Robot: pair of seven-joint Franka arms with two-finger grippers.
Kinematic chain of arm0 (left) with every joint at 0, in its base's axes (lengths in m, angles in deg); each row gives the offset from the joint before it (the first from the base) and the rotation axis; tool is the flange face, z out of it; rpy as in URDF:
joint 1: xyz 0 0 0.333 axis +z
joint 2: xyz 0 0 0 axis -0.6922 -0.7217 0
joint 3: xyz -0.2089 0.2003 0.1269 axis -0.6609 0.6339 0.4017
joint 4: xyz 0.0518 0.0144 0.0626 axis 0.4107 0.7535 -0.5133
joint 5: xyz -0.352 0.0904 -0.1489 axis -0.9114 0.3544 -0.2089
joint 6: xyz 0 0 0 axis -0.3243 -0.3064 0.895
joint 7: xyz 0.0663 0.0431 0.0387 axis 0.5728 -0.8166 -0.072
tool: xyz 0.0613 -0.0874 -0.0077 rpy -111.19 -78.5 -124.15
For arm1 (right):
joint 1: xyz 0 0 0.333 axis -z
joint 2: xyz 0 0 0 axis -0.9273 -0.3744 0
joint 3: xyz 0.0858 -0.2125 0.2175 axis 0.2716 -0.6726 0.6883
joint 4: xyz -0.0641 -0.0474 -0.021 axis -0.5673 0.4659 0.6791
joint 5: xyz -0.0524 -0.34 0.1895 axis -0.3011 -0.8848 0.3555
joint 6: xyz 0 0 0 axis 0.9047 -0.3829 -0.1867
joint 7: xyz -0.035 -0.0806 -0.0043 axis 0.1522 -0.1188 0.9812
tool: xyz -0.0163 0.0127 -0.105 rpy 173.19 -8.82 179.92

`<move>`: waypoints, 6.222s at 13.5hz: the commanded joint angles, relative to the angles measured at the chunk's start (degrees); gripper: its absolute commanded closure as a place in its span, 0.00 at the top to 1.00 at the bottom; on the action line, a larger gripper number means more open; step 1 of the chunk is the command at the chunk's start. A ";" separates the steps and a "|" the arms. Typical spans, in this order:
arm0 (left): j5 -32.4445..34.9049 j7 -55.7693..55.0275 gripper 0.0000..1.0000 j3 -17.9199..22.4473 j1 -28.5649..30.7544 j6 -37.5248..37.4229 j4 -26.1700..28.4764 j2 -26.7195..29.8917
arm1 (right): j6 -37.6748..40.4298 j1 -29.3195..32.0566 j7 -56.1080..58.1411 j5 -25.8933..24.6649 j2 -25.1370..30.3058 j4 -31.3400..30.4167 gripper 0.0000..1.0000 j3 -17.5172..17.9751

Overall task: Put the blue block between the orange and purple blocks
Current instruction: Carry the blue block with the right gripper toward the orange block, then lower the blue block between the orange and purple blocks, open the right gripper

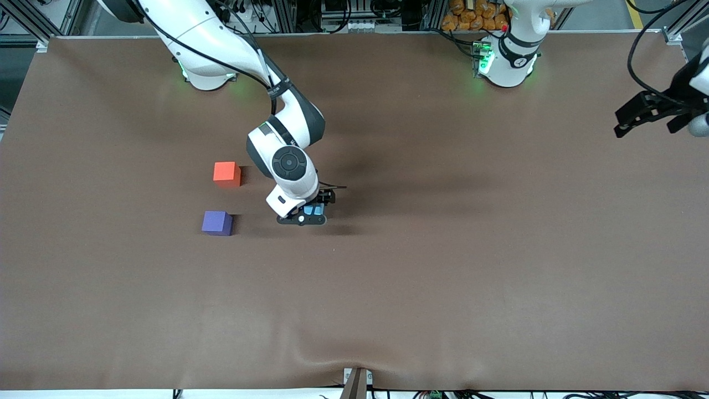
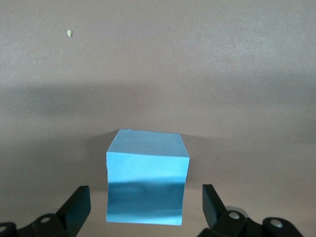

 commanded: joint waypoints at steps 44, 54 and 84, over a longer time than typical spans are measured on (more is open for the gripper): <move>0.91 -1.51 1.00 -4.87 -1.32 3.10 -1.32 -2.26 | -7.94 21.74 20.31 1.04 25.80 -32.63 0.29 -0.57; 0.12 -1.59 1.00 -4.78 -1.32 2.74 -1.50 -2.61 | -9.87 23.07 20.84 1.04 22.46 -32.63 0.29 -0.66; 0.29 -0.89 1.00 -4.25 -1.32 3.80 -2.37 -4.98 | 20.83 22.45 22.87 11.67 19.03 -8.60 1.00 -2.07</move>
